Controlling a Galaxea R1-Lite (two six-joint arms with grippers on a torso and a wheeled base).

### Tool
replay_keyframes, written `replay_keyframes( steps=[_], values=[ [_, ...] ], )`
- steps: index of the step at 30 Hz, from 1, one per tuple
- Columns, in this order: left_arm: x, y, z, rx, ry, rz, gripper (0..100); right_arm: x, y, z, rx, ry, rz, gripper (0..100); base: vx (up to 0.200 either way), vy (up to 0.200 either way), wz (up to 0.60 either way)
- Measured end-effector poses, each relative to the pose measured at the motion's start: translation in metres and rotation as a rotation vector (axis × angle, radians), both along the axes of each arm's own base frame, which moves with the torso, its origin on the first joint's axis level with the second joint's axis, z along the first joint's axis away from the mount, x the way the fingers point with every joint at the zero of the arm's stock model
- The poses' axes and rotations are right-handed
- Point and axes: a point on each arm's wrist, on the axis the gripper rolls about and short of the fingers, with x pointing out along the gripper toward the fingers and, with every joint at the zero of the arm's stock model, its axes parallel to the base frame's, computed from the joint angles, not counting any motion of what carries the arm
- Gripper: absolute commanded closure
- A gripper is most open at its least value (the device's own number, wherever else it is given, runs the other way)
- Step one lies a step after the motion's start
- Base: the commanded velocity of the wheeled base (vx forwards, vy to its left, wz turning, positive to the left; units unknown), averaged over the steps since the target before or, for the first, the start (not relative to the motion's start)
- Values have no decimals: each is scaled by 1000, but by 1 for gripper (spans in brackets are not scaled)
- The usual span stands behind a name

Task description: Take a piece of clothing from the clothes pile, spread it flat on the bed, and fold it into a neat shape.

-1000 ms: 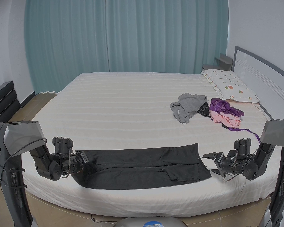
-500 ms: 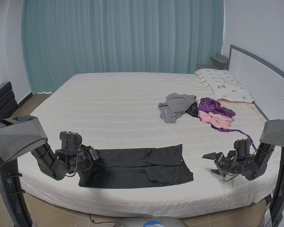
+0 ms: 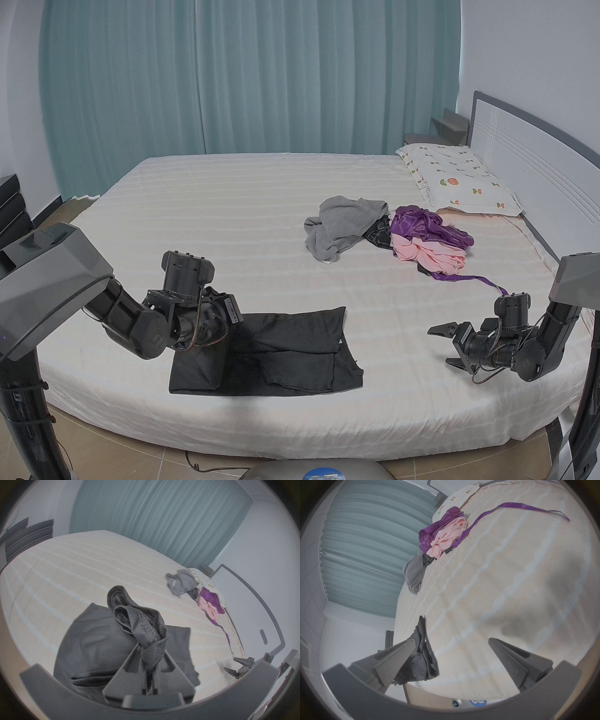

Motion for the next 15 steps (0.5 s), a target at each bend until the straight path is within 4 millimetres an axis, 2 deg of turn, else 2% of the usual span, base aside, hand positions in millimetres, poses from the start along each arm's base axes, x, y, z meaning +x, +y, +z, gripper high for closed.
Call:
replay_keyframes(
  steps=[3, 10, 15],
  values=[
    [4, -14, 6, -3, -9, -28, 100, 0, 0, 0, 0, 0, 0, 0, 0, -200, 0],
    [10, -49, 1, 2, 4, -88, 100, 0, 0, 0, -1, 2, 1, 0, 0, 0, 0],
    [17, -60, -7, 39, -12, -55, 100, -1, 0, 0, 0, 2, 1, 0, 0, 0, 0]
  ],
)
